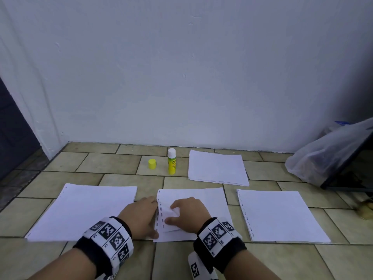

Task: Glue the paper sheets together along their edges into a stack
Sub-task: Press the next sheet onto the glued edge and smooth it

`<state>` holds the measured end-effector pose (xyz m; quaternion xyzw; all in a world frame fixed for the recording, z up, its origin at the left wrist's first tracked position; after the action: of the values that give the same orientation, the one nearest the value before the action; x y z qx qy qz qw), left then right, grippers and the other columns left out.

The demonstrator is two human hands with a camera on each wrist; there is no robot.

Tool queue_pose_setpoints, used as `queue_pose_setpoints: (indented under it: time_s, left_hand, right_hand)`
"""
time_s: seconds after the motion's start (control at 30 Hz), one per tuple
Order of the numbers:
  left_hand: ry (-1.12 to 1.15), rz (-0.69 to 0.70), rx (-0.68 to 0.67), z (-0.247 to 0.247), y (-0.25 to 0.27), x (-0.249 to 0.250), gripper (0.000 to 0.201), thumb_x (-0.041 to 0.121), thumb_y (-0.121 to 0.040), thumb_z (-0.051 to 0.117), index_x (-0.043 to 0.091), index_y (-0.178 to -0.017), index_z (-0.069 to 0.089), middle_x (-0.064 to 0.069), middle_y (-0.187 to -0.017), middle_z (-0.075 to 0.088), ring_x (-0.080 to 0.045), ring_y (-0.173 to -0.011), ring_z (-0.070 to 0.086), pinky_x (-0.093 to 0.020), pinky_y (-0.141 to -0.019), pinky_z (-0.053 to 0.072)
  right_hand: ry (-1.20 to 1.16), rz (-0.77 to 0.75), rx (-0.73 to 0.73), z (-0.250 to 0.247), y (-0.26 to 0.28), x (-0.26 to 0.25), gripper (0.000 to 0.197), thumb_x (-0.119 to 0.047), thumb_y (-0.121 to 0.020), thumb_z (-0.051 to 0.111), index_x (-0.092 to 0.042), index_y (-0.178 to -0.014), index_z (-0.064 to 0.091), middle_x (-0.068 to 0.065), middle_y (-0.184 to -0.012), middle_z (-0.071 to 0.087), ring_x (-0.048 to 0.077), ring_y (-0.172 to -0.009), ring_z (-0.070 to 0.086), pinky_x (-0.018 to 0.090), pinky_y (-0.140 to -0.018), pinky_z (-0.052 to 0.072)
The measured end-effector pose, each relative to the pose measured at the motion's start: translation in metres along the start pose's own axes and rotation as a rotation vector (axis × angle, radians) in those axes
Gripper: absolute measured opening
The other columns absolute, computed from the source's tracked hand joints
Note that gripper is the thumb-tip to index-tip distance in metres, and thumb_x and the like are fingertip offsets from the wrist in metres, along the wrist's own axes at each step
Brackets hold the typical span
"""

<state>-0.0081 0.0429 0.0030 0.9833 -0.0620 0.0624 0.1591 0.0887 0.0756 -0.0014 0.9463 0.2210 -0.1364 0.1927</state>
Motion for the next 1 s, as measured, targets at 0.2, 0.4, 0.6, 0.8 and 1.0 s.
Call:
queue_pose_setpoints:
  time_s: [0.2, 0.4, 0.6, 0.8, 1.0]
  left_hand:
    - [0.018, -0.015, -0.001, -0.0022, 0.0027, -0.0018, 0.069, 0.049, -0.077, 0.071, 0.025, -0.136, 0.045, 0.008, -0.132, 0.045, -0.012, -0.118, 0.047, -0.025, -0.093, 0.042]
    - [0.015, -0.022, -0.007, -0.0015, 0.0039, -0.0026, 0.068, 0.051, -0.078, 0.070, 0.024, -0.136, 0.047, 0.009, -0.130, 0.045, -0.011, -0.116, 0.047, -0.024, -0.093, 0.041]
    - [0.019, -0.028, -0.011, -0.0005, 0.0033, -0.0036, 0.068, 0.051, -0.077, 0.071, 0.024, -0.135, 0.049, 0.009, -0.128, 0.046, -0.011, -0.114, 0.048, -0.024, -0.092, 0.042]
    - [0.012, -0.030, -0.011, -0.0004, 0.0035, -0.0038, 0.068, 0.051, -0.078, 0.070, 0.024, -0.136, 0.048, 0.008, -0.127, 0.046, -0.011, -0.115, 0.047, -0.024, -0.092, 0.041]
    - [0.008, -0.030, -0.017, 0.0000, 0.0038, -0.0041, 0.068, 0.051, -0.078, 0.070, 0.023, -0.137, 0.048, 0.009, -0.128, 0.046, -0.011, -0.115, 0.047, -0.024, -0.092, 0.041]
  right_hand:
    - [-0.009, 0.020, 0.014, 0.0020, -0.0015, 0.0031, 0.055, -0.055, -0.083, 0.062, -0.026, -0.129, 0.056, -0.001, -0.134, 0.055, 0.019, -0.122, 0.049, 0.031, -0.104, 0.038]
    - [-0.015, 0.039, 0.033, 0.0047, -0.0026, 0.0024, 0.055, -0.054, -0.083, 0.062, -0.024, -0.129, 0.056, 0.000, -0.131, 0.056, 0.019, -0.121, 0.049, 0.031, -0.102, 0.039]
    - [-0.035, 0.059, 0.047, 0.0040, -0.0017, 0.0050, 0.058, -0.052, -0.084, 0.062, -0.022, -0.132, 0.053, 0.001, -0.133, 0.055, 0.019, -0.123, 0.048, 0.030, -0.102, 0.038]
    - [-0.035, 0.046, 0.062, 0.0031, -0.0013, 0.0028, 0.055, -0.048, -0.087, 0.060, -0.018, -0.132, 0.054, 0.002, -0.133, 0.055, 0.020, -0.123, 0.048, 0.030, -0.102, 0.038]
    - [0.062, 0.034, 0.028, 0.0080, -0.0011, -0.0041, 0.046, -0.042, -0.094, 0.050, -0.008, -0.124, 0.058, 0.010, -0.128, 0.055, 0.027, -0.120, 0.047, 0.033, -0.100, 0.036]
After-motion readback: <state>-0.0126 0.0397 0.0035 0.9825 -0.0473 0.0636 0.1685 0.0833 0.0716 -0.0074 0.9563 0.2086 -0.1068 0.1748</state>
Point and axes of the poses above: each hand's wrist, its own y-axis away from the middle knuckle, its own z-axis out of the palm, x = y × z, the point moved 10 cm from there along -y, towards the middle knuckle
